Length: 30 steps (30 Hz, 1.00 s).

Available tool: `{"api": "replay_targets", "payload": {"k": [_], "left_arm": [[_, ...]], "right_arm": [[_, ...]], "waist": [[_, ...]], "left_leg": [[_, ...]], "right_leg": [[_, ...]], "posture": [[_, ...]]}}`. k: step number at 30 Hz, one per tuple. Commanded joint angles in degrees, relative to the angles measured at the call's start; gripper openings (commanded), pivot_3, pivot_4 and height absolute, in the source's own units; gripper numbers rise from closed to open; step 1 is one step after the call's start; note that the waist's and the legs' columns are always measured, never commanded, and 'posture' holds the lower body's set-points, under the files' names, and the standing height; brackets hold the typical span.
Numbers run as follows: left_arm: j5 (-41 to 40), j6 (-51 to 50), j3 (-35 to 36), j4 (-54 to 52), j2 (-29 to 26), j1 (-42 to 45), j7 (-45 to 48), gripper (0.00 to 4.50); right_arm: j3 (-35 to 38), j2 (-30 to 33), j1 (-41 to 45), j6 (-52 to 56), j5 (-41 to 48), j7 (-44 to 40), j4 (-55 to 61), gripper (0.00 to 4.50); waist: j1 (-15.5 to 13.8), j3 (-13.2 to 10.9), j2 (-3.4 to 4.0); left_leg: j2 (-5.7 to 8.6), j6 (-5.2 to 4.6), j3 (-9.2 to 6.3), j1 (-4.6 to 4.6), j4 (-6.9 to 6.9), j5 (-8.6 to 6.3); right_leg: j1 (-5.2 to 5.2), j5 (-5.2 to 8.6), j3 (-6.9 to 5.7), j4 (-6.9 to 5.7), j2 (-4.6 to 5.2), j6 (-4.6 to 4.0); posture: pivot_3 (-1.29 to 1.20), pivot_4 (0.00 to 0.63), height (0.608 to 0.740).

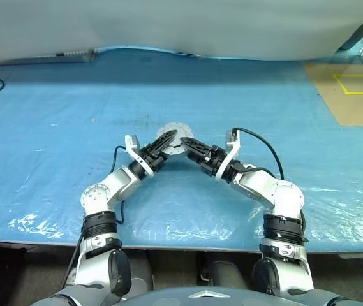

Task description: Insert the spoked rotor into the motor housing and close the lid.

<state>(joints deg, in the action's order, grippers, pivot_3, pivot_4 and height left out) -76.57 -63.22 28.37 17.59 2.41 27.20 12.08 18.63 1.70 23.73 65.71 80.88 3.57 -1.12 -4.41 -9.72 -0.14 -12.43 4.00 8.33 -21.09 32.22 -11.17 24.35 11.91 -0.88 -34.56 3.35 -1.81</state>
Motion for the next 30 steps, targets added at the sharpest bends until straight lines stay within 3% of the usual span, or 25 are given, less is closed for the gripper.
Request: {"api": "replay_targets", "payload": {"k": [1,3,5,10,18,23,30], "left_arm": [[-0.27,2.44,0.63,-0.22,-1.58,2.31,0.77,2.38],[1.02,3.94,0.47,1.2,-2.66,3.52,1.09,2.38],[2.3,5.02,0.28,2.82,-3.71,4.66,1.74,2.38],[11.09,12.81,-0.53,14.58,-8.23,12.44,5.43,2.38],[26.09,30.42,-0.83,42.5,-13.03,29.23,13.15,2.38],[31.3,39.57,0.75,53.12,-12.09,35.97,12.55,2.38],[35.85,46.11,3.13,57.82,-9.86,38.59,6.7,2.38]], "right_arm": [[1.24,1.49,-0.94,-2.51,1.37,-1.28,3.41,3.96],[0.88,2.87,-2.02,-3.78,-0.65,-2.37,4.1,4.5],[0.06,3.9,-2.9,-5.02,-2.5,-3.55,4.84,4.5],[-16.14,13.34,-8.57,-20.33,-29.46,-16.0,13.78,4.5],[-31.75,19.85,-13.35,-49.89,-66.24,-18.47,9.78,4.5],[-31.31,17.67,-14.54,-60.89,-75.98,-14.37,4.72,4.5],[-30.36,15.51,-15.1,-63.11,-78.8,-16.06,2.68,4.5]], "waist": [[-0.04,0.0,0.0],[-0.17,0.0,0.0],[-0.33,0.0,-0.01],[-1.11,-0.02,-0.04],[-1.19,-0.15,-0.27],[-1.1,-0.23,-0.41],[-1.09,-0.31,-0.54]], "left_leg": [[0.0,0.0,0.0,0.01,0.01,0.0],[0.0,0.0,0.0,0.02,0.04,0.0],[0.0,0.0,-0.01,0.01,0.07,0.0],[0.02,0.0,-0.08,-0.04,0.11,0.0],[0.26,-0.01,-0.2,-0.14,0.17,0.0],[0.46,-0.01,-0.47,-0.28,0.16,0.0],[0.56,-0.02,-0.56,-0.34,0.22,0.01]], "right_leg": [[0.0,0.0,0.0,-0.04,0.0,0.0],[0.0,0.01,0.01,-0.06,0.0,0.02],[0.0,0.0,0.0,-0.06,0.01,0.03],[0.0,-0.01,-0.06,-0.05,0.02,0.07],[0.0,-0.04,-0.07,-0.01,0.18,0.25],[0.0,-0.04,-0.19,-0.02,0.3,0.27],[-0.01,-0.05,-0.29,-0.11,0.46,0.26]], "posture": [[0.0,0.15,0.74],[0.0,0.15,0.74],[0.0,0.15,0.74],[0.0,0.15,0.74],[0.0,0.15,0.74],[0.0,0.15,0.74],[0.0,0.15,0.74]]}}
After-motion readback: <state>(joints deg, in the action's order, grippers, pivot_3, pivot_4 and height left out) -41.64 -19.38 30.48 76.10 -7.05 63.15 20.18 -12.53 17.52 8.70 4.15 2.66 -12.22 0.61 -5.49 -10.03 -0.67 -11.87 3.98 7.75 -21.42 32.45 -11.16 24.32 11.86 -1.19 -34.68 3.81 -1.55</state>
